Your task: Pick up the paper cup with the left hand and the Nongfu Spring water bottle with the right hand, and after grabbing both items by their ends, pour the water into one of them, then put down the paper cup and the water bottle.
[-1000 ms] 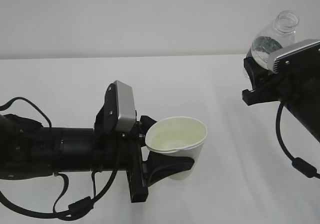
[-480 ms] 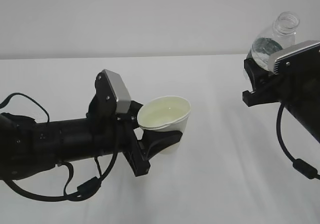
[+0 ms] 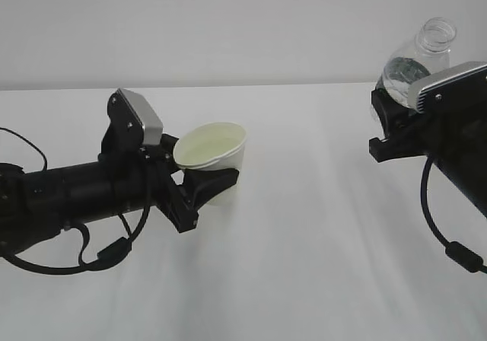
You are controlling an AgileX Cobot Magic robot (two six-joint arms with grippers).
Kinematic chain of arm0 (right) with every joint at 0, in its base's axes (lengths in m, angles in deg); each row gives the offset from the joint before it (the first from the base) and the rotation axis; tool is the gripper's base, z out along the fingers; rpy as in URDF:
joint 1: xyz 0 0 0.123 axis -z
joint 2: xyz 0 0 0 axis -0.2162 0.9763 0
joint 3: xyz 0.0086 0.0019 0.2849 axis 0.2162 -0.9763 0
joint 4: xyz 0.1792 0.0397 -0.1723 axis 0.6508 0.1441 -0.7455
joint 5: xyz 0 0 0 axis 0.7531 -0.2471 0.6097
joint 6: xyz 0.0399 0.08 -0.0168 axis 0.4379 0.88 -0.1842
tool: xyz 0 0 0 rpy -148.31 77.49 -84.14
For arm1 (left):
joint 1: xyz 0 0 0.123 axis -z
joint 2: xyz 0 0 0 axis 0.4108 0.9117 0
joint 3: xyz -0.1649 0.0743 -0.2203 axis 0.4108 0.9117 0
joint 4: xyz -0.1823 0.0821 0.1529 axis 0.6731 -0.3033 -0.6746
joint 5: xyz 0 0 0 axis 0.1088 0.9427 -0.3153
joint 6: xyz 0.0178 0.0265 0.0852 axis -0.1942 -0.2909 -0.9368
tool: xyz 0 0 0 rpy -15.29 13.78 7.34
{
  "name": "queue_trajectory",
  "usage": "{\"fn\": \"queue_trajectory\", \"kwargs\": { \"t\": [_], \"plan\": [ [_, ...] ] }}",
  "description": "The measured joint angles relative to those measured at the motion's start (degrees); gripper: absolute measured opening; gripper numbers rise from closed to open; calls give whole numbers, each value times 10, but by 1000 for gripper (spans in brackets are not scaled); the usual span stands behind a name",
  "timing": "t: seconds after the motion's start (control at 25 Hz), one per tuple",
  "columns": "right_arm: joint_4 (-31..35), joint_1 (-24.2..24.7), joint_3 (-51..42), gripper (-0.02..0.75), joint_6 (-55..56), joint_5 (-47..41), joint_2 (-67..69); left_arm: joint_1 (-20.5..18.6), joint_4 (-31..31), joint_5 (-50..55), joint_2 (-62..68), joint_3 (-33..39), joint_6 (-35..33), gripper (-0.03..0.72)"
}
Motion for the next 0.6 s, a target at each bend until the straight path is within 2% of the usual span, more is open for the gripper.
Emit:
{"fn": "queue_trajectory", "kwargs": {
  "t": [0.6],
  "plan": [
    [0, 0, 0, 447, 0, 0, 0, -83, 37, -10, 0, 0, -1, 414]
  ]
}}
